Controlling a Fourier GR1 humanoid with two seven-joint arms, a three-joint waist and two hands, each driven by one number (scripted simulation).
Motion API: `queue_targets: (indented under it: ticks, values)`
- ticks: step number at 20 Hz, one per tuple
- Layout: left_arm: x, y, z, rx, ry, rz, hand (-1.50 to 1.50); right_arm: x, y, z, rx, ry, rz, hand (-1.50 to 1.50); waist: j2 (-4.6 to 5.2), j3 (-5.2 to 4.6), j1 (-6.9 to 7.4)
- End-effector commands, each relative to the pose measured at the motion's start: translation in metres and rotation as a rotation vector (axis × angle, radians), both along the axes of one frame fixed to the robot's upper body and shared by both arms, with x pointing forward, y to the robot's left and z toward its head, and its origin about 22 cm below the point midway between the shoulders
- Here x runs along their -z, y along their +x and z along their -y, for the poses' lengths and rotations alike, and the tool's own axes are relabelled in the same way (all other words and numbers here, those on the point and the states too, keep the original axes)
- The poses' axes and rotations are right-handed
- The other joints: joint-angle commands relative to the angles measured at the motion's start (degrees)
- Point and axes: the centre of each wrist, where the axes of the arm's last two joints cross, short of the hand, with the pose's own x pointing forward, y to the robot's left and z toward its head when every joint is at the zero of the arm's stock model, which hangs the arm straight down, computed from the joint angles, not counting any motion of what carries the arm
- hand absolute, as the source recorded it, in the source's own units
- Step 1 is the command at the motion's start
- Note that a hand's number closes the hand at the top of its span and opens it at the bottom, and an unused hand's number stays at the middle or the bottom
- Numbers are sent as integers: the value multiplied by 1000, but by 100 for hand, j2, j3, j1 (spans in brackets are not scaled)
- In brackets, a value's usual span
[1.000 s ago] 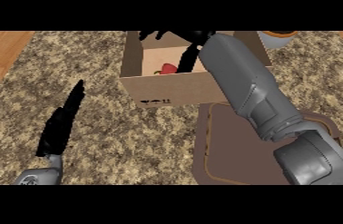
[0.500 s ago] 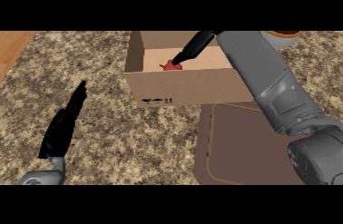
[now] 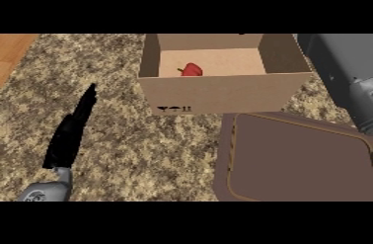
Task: Pick the bell pepper from the tray and place it in the cardboard box
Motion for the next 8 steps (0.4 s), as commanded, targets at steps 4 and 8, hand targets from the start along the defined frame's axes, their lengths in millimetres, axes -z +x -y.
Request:
queue_targets:
  ticks: [4,8]
  values:
    - [-2,4,3,19,1,1,0,-11,-10,80,79,34,4,-150,137,19,121]
    - [-4,3,7,36,-1,22,0,-22,-15,103,64,30,25,-150,131,24,219]
